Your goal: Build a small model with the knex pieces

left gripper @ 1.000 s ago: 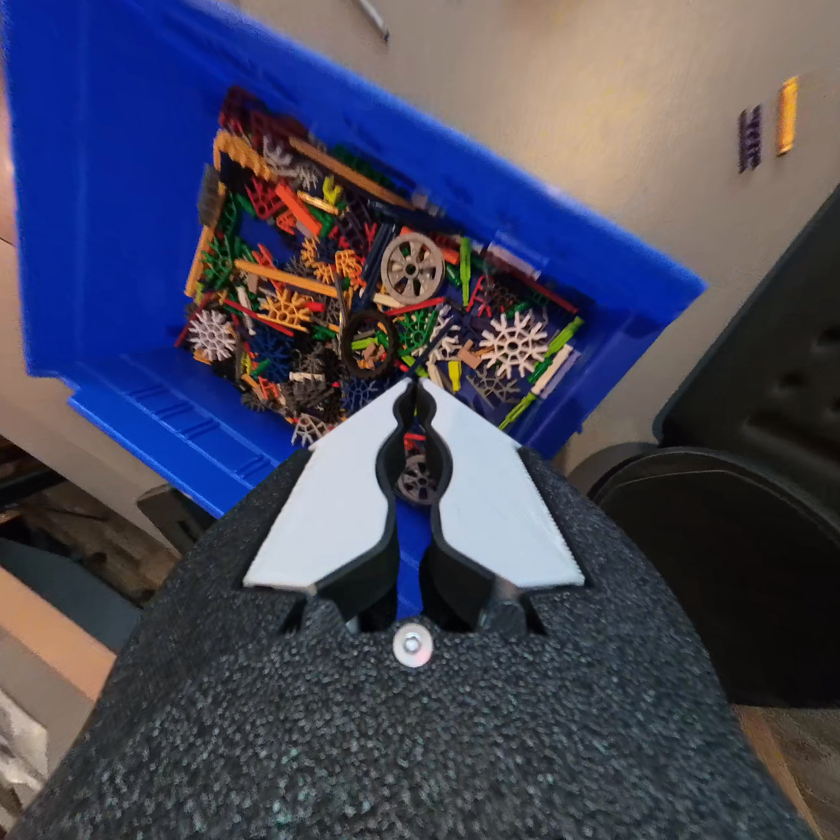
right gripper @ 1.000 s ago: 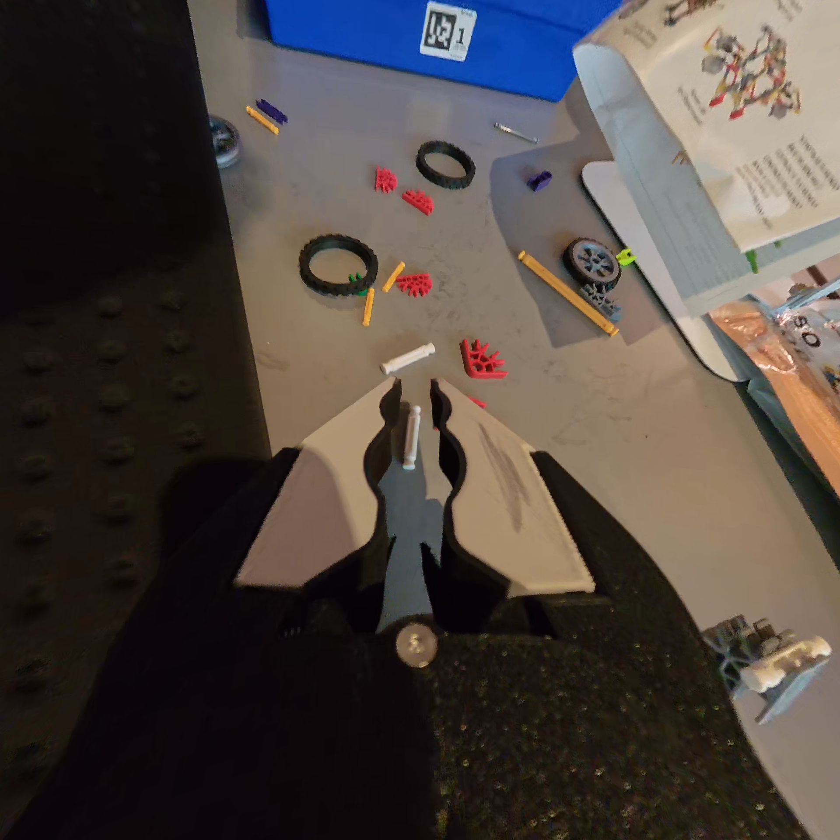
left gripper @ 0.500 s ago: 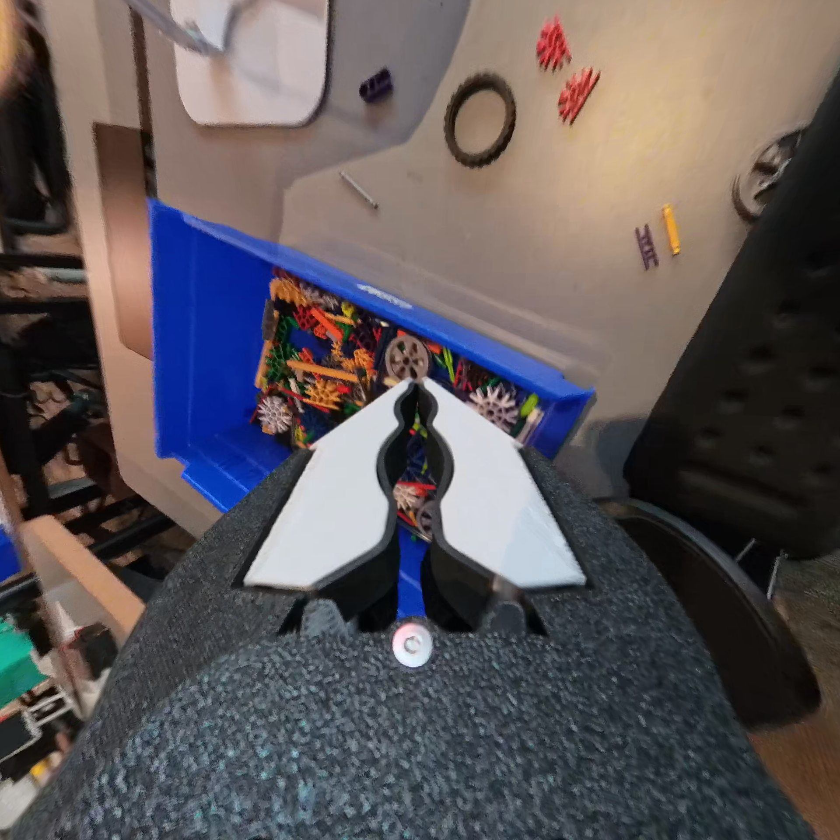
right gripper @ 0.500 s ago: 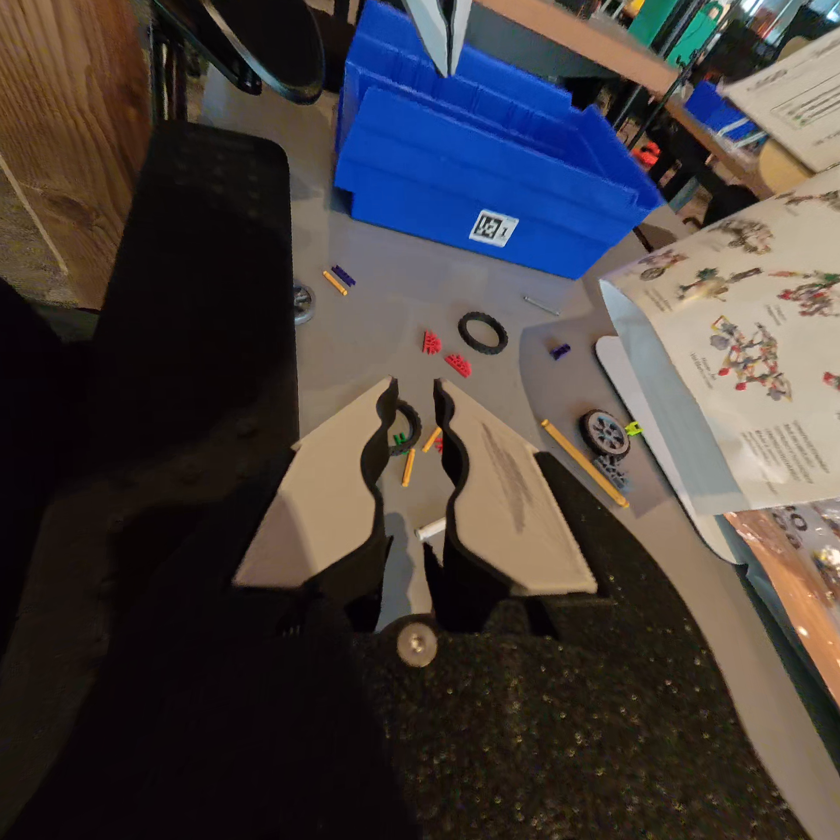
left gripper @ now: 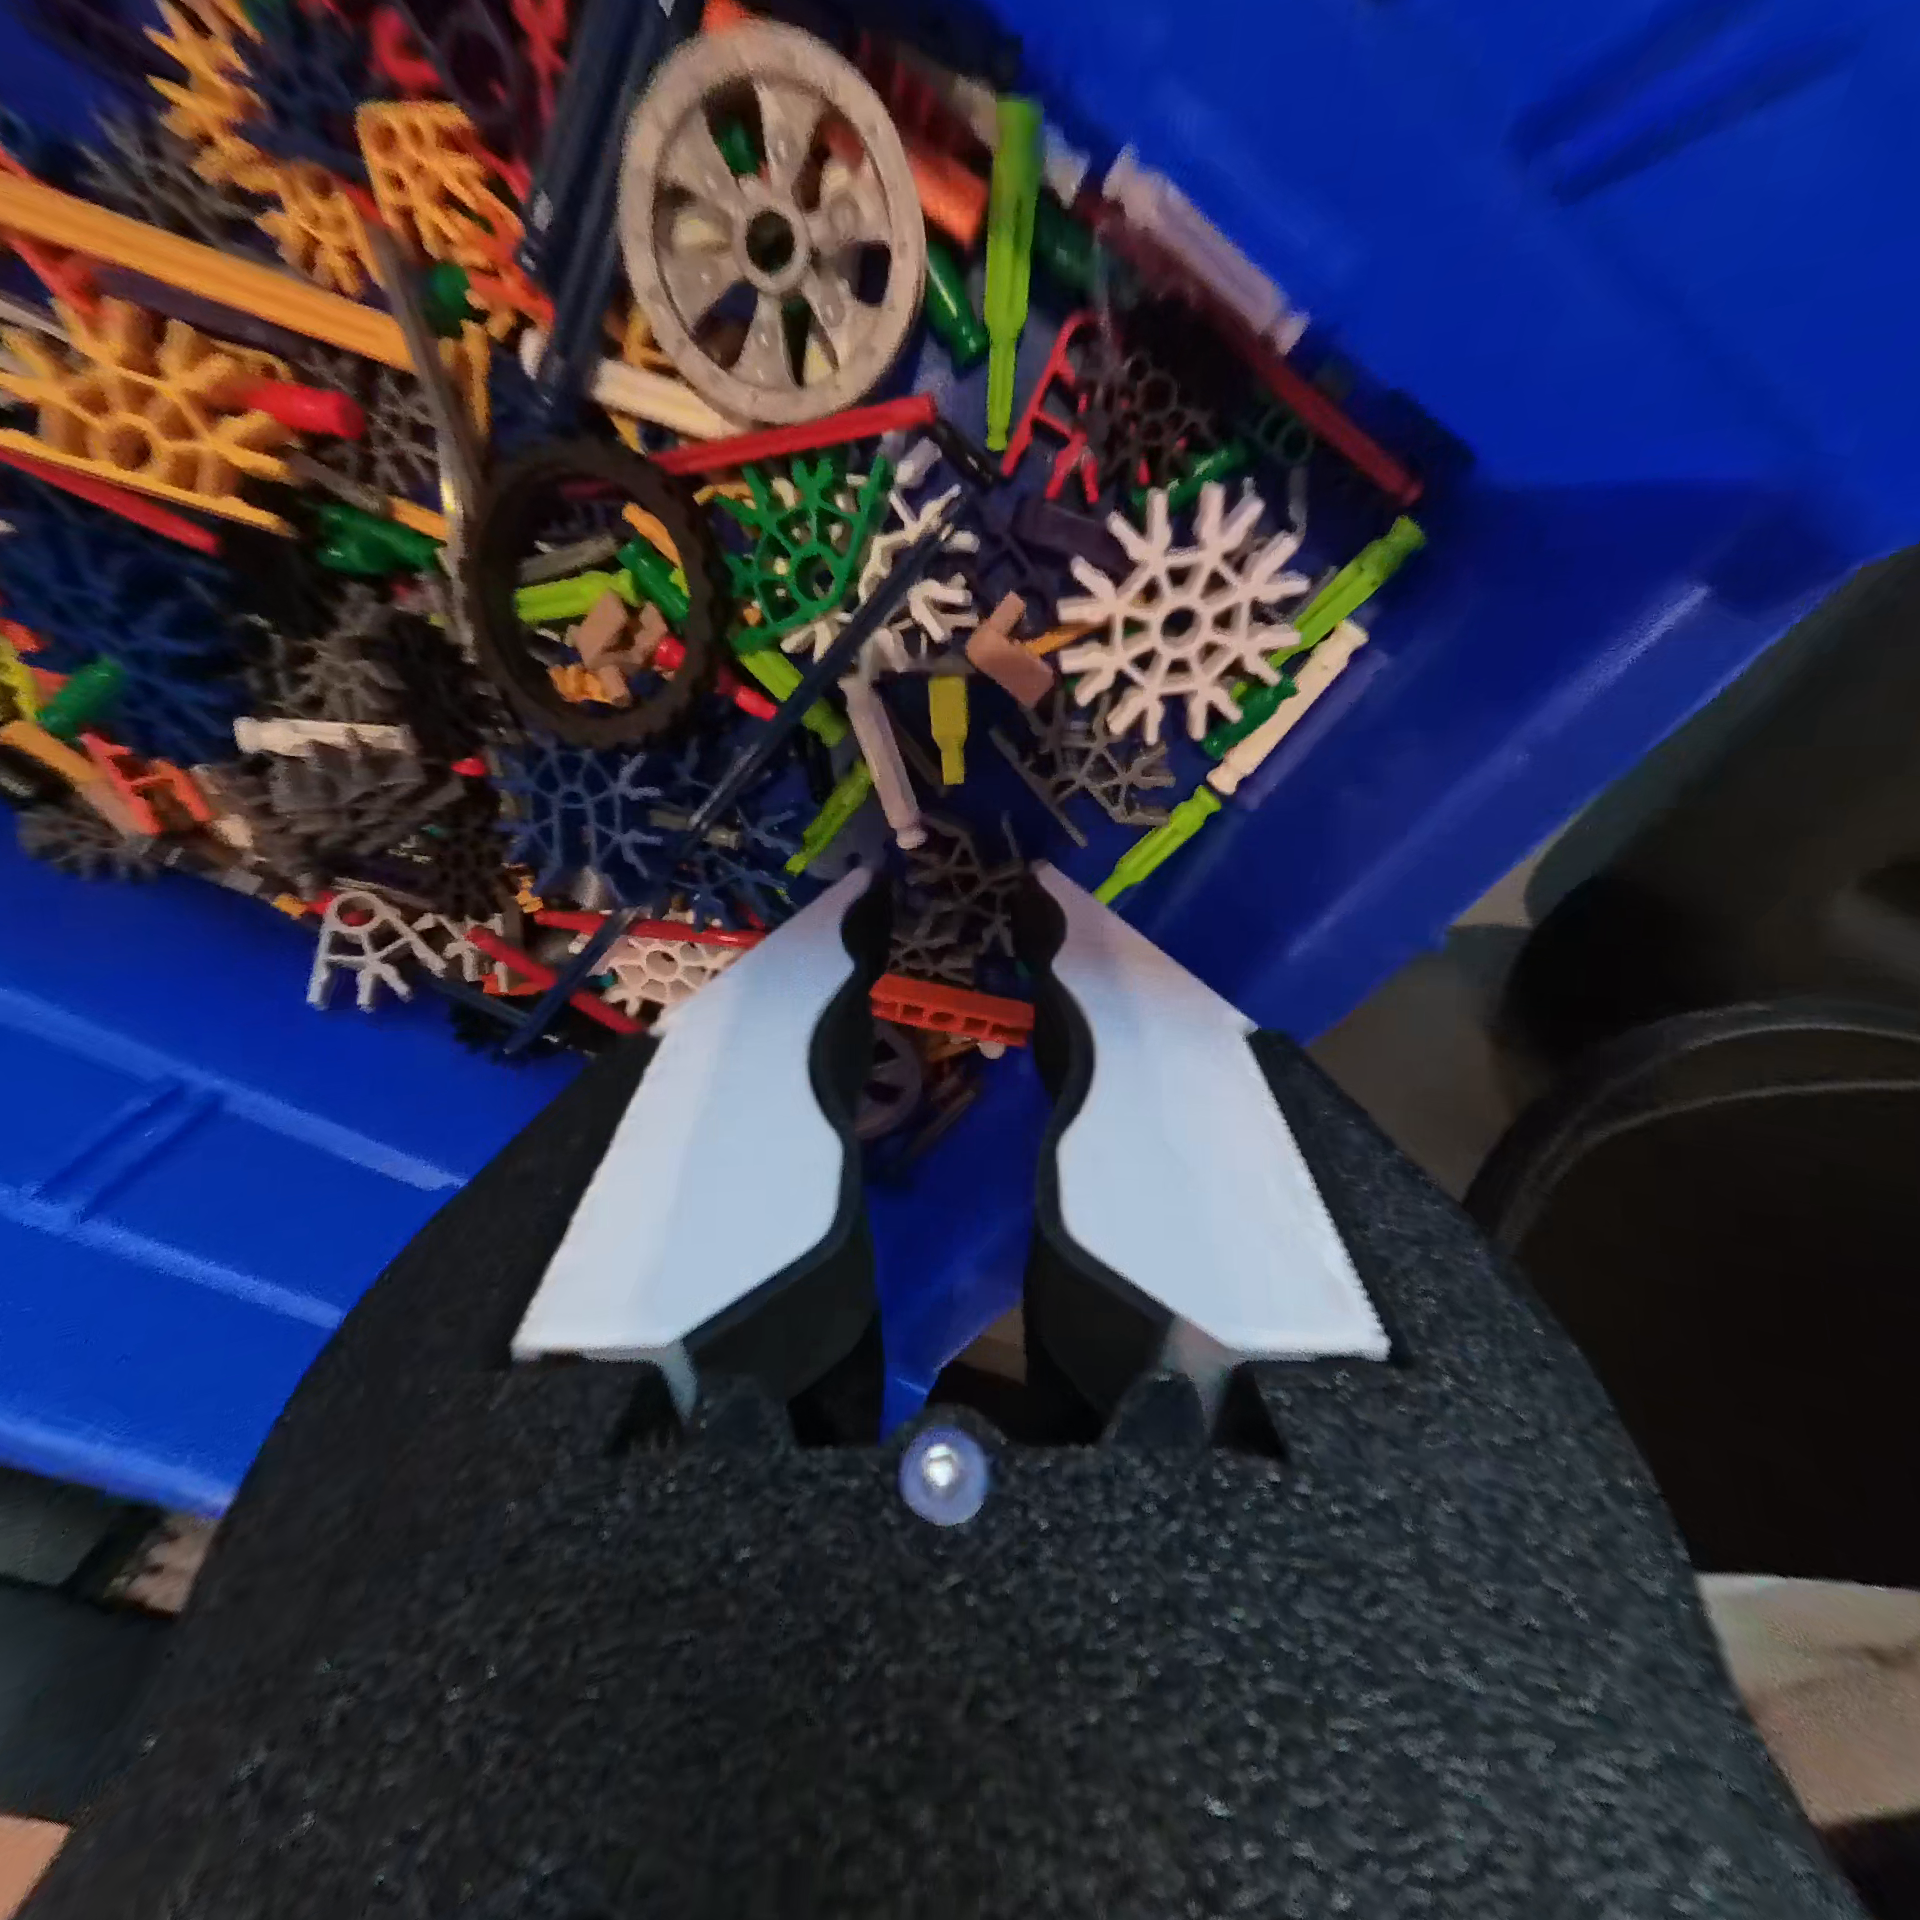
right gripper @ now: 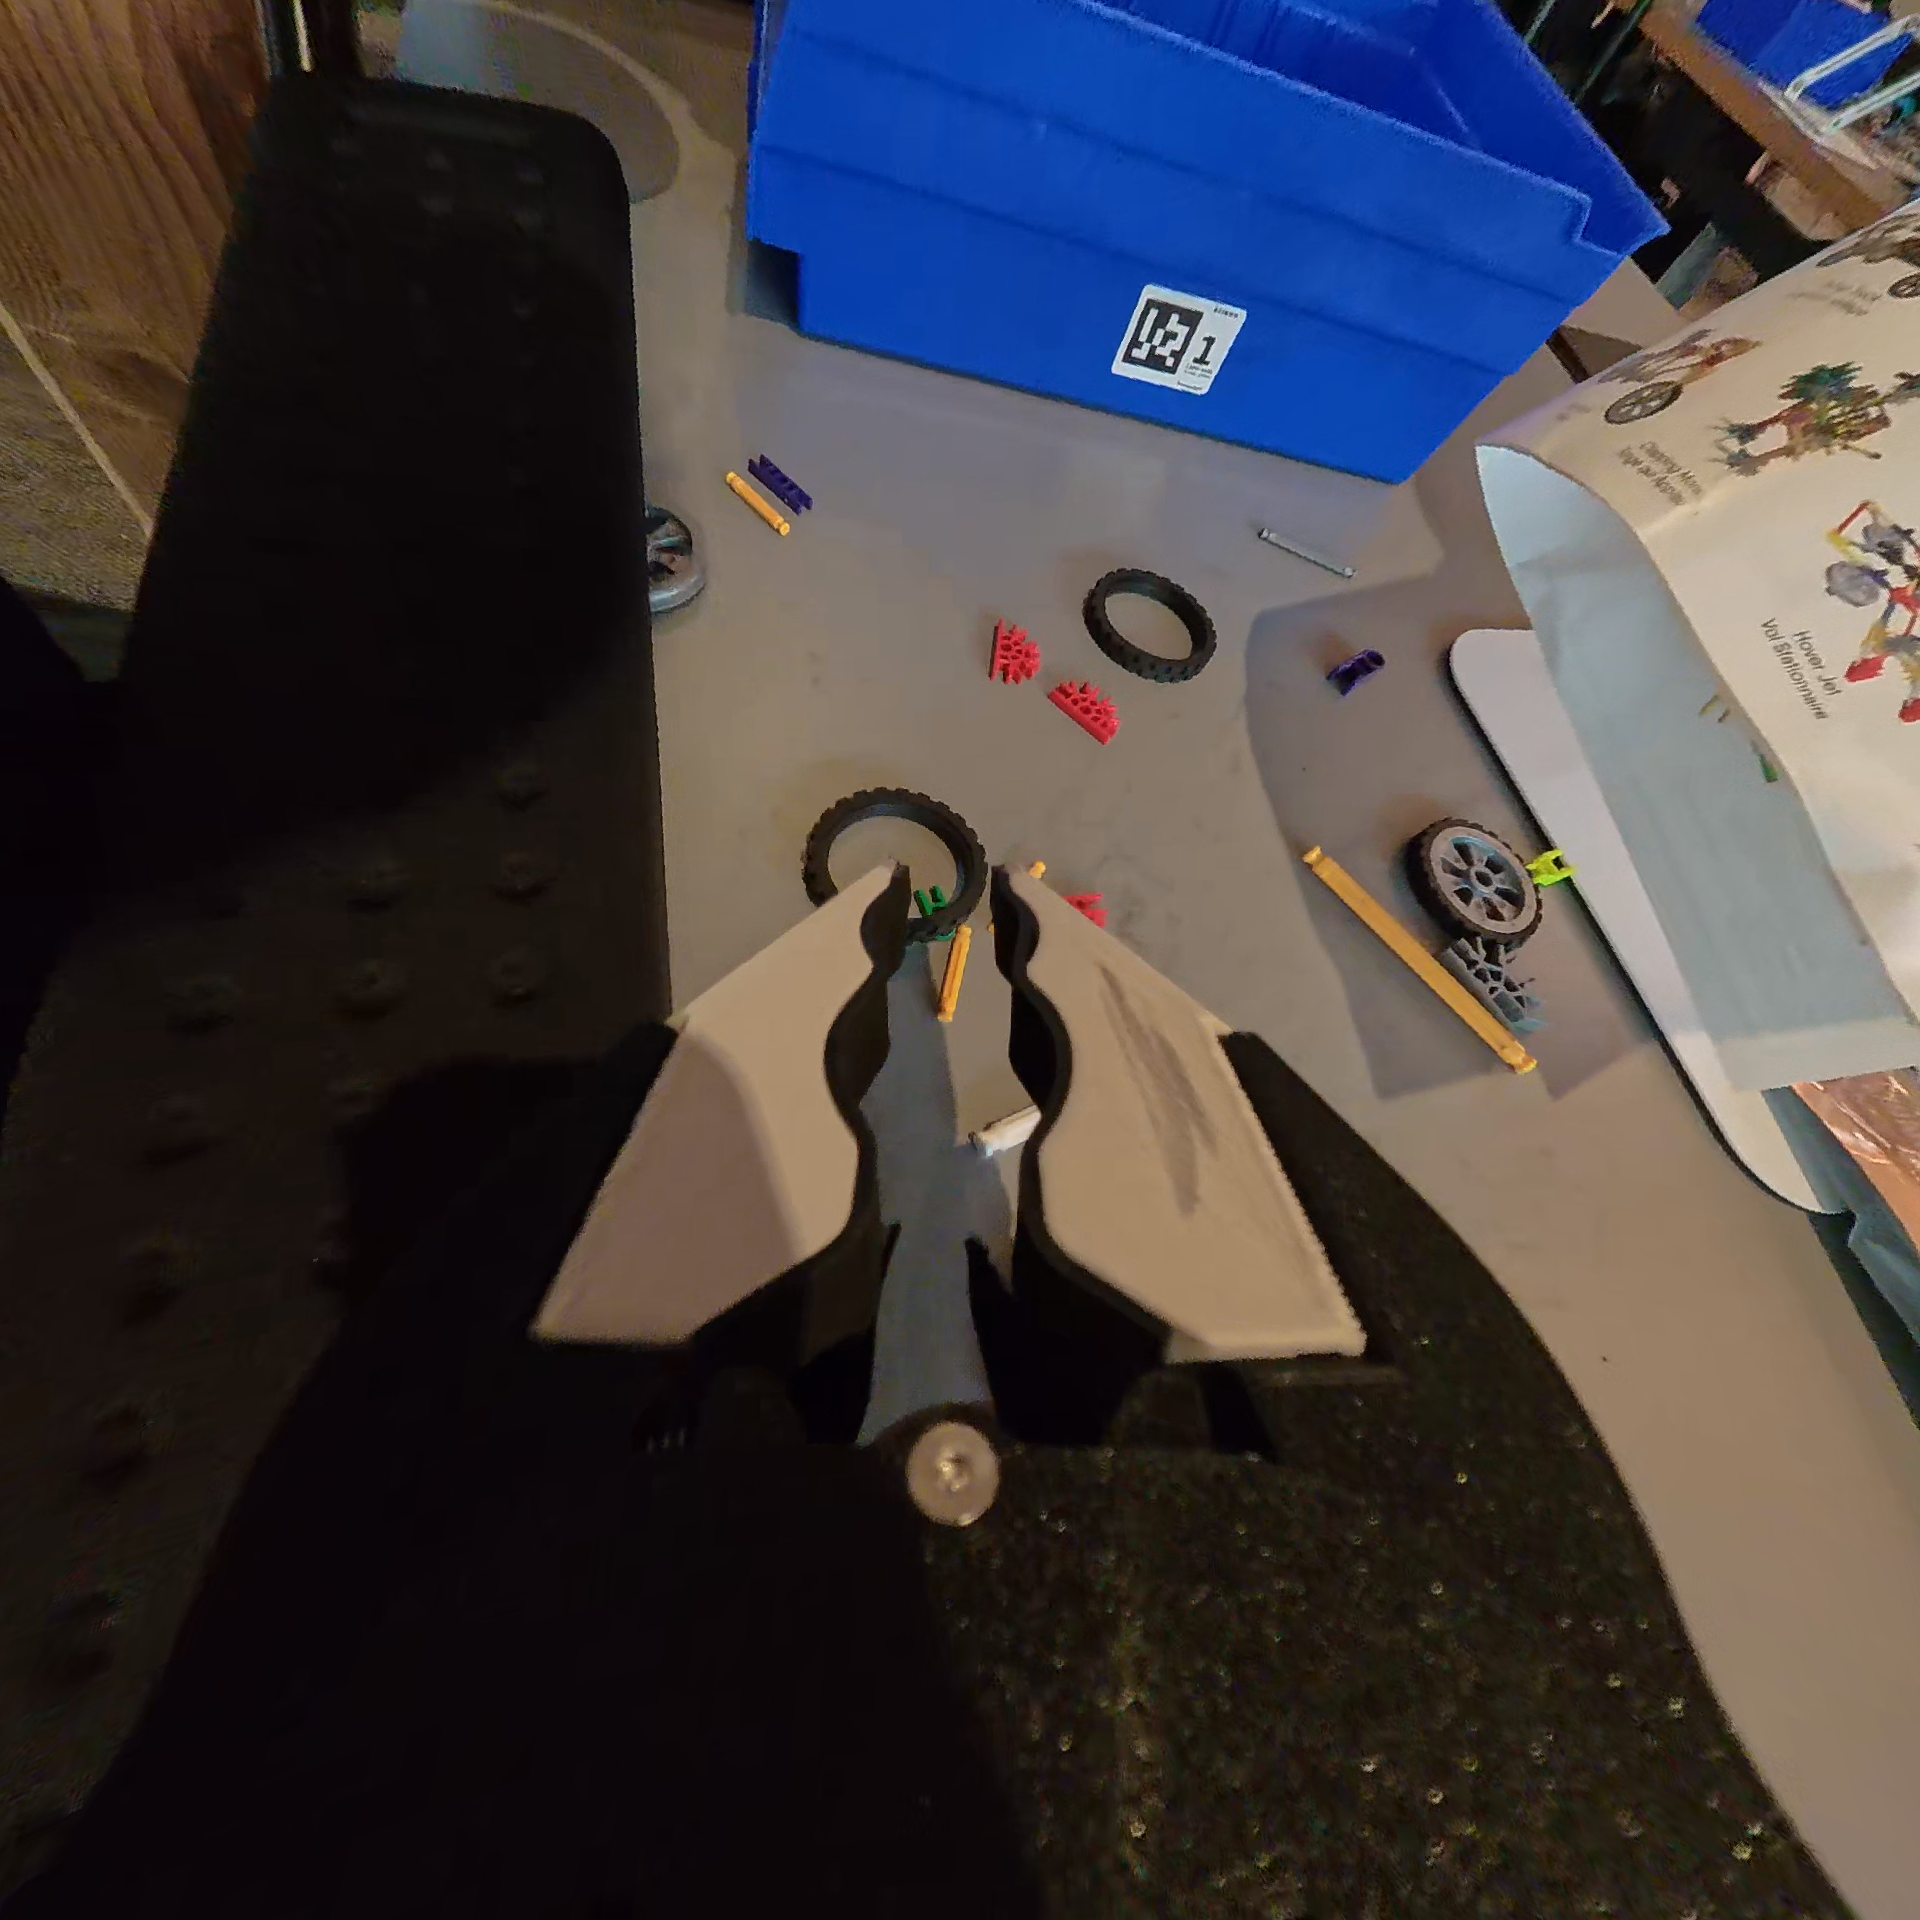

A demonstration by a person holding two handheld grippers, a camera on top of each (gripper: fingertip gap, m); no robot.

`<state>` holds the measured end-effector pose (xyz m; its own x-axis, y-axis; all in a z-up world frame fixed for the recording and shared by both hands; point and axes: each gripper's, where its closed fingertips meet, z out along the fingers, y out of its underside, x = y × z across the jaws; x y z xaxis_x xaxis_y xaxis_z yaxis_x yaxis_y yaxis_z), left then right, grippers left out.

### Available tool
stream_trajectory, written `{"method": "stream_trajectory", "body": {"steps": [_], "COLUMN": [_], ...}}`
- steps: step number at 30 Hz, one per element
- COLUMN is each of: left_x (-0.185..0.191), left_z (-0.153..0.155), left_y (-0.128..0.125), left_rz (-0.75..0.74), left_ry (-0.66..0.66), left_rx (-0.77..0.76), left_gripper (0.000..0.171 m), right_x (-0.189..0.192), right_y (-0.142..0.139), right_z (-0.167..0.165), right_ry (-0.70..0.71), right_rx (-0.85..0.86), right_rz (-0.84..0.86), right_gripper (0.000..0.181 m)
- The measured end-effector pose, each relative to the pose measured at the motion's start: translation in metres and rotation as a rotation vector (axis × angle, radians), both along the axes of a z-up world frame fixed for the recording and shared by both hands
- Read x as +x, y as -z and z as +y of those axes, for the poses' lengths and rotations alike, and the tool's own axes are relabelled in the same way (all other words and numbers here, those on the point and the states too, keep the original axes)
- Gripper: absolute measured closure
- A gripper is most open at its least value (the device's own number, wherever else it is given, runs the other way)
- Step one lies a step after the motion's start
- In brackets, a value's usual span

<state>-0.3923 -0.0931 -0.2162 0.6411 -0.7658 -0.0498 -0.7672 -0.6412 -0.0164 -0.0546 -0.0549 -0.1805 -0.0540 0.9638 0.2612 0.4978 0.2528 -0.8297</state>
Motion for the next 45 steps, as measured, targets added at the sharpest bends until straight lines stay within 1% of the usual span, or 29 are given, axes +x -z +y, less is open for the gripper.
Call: {"method": "stream_trajectory", "body": {"steps": [2,3,4,6,10,12,15,16,18,21,23,25,28,30,33,34,35,36,37,39,40,42,43,44,45], "left_x": [0.0,0.001,-0.001,-0.001,-0.005,-0.009,0.002,0.009,0.037,0.108,0.158,0.209,0.263,0.283,0.303,0.302,0.3,0.297,0.293,0.273,0.257,0.213,0.185,0.156,0.127], "left_z": [-0.003,-0.003,0.001,0.0,0.001,0.0,0.0,0.002,0.007,0.016,0.021,0.02,0.027,0.03,0.028,0.031,0.035,0.034,0.033,0.036,0.039,0.049,0.051,0.051,0.05], "left_y": [0.007,0.009,0.009,0.011,0.008,-0.003,-0.03,-0.041,-0.064,-0.094,-0.104,-0.097,-0.063,-0.038,-0.012,-0.007,-0.006,-0.008,-0.015,-0.041,-0.059,-0.096,-0.108,-0.115,-0.116], "left_rz": [-0.004,-0.012,0.002,-0.002,0.013,0.036,0.02,0.013,-0.035,-0.127,-0.164,-0.234,-0.252,-0.238,-0.263,-0.235,-0.208,-0.21,-0.225,-0.237,-0.238,-0.216,-0.189,-0.155,-0.123], "left_ry": [0.0,-0.006,-0.012,-0.015,-0.005,-0.014,-0.008,0.009,0.054,0.201,0.32,0.423,0.518,0.558,0.574,0.574,0.569,0.56,0.542,0.482,0.44,0.331,0.282,0.223,0.159], "left_rx": [-0.041,-0.05,-0.039,-0.062,-0.034,0.002,0.075,0.106,0.177,0.277,0.319,0.299,0.265,0.234,0.185,0.203,0.238,0.241,0.253,0.3,0.335,0.433,0.449,0.443,0.422], "left_gripper": [0.142,0.145,0.144,0.146,0.147,0.147,0.148,0.148,0.148,0.148,0.148,0.148,0.147,0.147,0.147,0.146,0.141,0.134,0.131,0.13,0.13,0.133,0.133,0.134,0.135], "right_x": [0.001,0.001,0.001,0.001,0.003,0.003,0.003,0.003,0.002,0.003,0.005,0.006,0.009,0.011,0.013,0.013,0.013,0.013,0.013,0.014,0.014,0.014,0.014,0.013,0.013], "right_y": [0.002,0.002,0.002,0.003,0.0,-0.004,-0.005,-0.005,-0.005,-0.006,-0.006,-0.006,0.001,0.005,0.006,0.006,0.006,0.006,0.006,0.006,0.006,0.005,0.006,0.006,0.006], "right_z": [0.0,0.001,0.001,0.002,0.003,0.002,0.001,0.001,0.001,0.001,0.001,0.001,-0.001,-0.001,-0.002,-0.002,-0.003,-0.003,-0.003,-0.003,-0.003,-0.004,-0.004,-0.004,-0.004], "right_ry": [0.0,0.001,0.002,0.004,0.006,0.004,-0.001,-0.002,-0.003,-0.003,0.0,-0.002,-0.013,-0.014,-0.02,-0.023,-0.025,-0.027,-0.029,-0.032,-0.033,-0.035,-0.037,-0.039,-0.039], "right_rx": [-0.005,-0.007,-0.008,-0.008,-0.006,-0.009,-0.011,-0.01,-0.008,-0.009,-0.012,-0.019,-0.035,-0.031,-0.031,-0.032,-0.03,-0.029,-0.029,-0.026,-0.026,-0.025,-0.024,-0.022,-0.019], "right_rz": [-0.004,-0.005,-0.006,-0.006,0.007,0.018,0.025,0.025,0.026,0.034,0.036,0.035,0.013,-0.007,-0.01,-0.01,-0.01,-0.01,-0.011,-0.011,-0.012,-0.011,-0.012,-0.016,-0.02], "right_gripper": [0.166,0.166,0.166,0.166,0.166,0.166,0.166,0.166,0.166,0.166,0.166,0.166,0.166,0.166,0.166,0.166,0.166,0.166,0.166,0.166,0.166,0.166,0.166,0.166,0.166]}}
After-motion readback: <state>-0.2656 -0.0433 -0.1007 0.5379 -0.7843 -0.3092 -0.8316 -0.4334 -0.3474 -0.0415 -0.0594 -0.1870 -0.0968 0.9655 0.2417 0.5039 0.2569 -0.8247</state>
